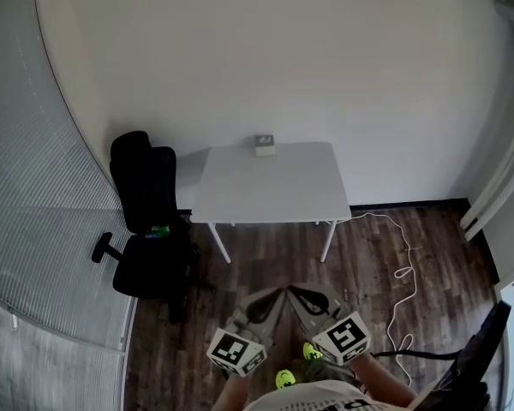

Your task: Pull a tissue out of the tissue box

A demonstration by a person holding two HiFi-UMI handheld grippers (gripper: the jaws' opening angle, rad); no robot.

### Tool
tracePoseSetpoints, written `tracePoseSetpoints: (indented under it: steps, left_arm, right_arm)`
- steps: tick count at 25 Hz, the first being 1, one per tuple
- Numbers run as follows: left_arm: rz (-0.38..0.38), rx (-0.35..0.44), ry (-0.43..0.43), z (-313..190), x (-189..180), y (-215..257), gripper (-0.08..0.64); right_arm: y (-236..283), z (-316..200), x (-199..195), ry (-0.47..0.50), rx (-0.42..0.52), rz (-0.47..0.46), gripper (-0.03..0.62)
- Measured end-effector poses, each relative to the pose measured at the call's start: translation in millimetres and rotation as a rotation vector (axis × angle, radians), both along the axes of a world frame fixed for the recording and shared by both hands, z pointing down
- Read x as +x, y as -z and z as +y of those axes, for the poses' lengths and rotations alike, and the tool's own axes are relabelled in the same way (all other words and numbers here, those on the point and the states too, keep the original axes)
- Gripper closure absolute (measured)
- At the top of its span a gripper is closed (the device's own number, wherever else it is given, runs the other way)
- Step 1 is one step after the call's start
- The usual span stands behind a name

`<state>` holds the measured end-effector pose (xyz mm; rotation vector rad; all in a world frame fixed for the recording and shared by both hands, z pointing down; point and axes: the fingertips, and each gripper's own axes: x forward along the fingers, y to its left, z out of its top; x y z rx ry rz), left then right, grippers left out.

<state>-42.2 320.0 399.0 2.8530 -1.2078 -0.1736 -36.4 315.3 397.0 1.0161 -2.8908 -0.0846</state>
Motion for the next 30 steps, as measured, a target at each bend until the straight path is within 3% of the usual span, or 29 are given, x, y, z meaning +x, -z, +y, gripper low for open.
tracePoseSetpoints:
  steps: [11, 30]
  left_arm:
    - [-0.03, -0.035, 0.038, -79.2, 17.5, -1.5, 0.569]
    - [0.002, -0.056, 0.094, -206.1, 90.3, -0.5, 0.569]
  right_arm:
    - [-3.0, -78.6, 18.0, 0.046, -0.039, -0.007, 0.584]
    - [-2.8, -208.8, 90.0, 0.091, -0.07, -0.056, 0.584]
